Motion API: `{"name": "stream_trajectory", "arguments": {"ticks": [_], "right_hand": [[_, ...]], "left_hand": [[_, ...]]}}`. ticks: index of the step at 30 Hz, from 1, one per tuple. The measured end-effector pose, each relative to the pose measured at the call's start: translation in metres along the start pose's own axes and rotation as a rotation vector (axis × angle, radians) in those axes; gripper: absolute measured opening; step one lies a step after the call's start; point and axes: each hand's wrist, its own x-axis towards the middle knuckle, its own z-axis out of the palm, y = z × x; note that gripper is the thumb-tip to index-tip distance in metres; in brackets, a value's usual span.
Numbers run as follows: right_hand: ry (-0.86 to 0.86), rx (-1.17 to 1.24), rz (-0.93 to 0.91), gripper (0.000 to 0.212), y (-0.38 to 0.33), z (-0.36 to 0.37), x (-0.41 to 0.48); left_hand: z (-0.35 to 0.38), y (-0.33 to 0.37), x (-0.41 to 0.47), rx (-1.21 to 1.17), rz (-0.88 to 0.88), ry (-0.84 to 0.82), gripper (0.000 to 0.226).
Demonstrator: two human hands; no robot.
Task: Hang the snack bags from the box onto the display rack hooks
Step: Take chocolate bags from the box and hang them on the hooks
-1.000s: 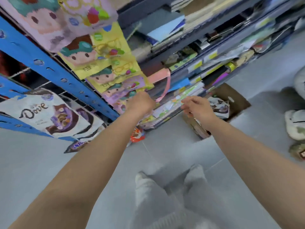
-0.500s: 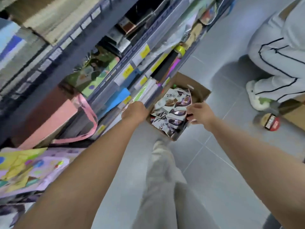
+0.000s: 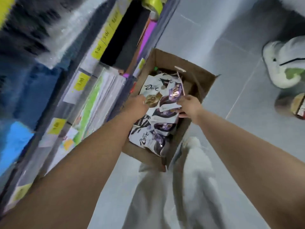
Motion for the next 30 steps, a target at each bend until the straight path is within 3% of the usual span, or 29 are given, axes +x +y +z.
{"name": "stream_trajectory", "arguments": {"ticks": [6, 11, 13, 15, 19, 22, 25, 30], "right_hand": [[0.106, -0.034, 0.016, 0.036, 0.018, 0.001, 0.113], [0.260, -0.032, 0.065, 0.059, 0.039, 0.017, 0.175], [0.271, -0.070, 0.121, 0.069, 0.046, 0.027, 0.194], [0.244, -0.097, 0.172, 0.068, 0.051, 0.032, 0.208], [0.155, 0.000, 0.164, 0.065, 0.051, 0.037, 0.196], [-0.095, 0.060, 0.150, 0.040, 0.050, 0.044, 0.165], [-0.123, 0.089, 0.101, 0.018, 0.042, 0.042, 0.130], [-0.166, 0.105, 0.120, 0.027, 0.011, 0.023, 0.062]], "left_hand": [[0.074, -0.007, 0.087, 0.078, 0.075, -0.043, 0.042], [0.103, -0.025, 0.115, 0.459, 0.109, -0.078, 0.094], [0.112, -0.030, 0.122, 0.661, 0.110, -0.063, 0.090], [0.116, -0.031, 0.123, 0.817, 0.111, 0.004, 0.070], [0.108, -0.023, 0.116, 0.868, 0.147, 0.065, 0.043], [0.099, -0.012, 0.101, 0.858, 0.153, -0.012, 0.047], [0.088, -0.001, 0.075, 0.839, 0.152, -0.060, 0.067], [0.062, 0.027, 0.008, 0.844, 0.214, -0.093, 0.059]]}}
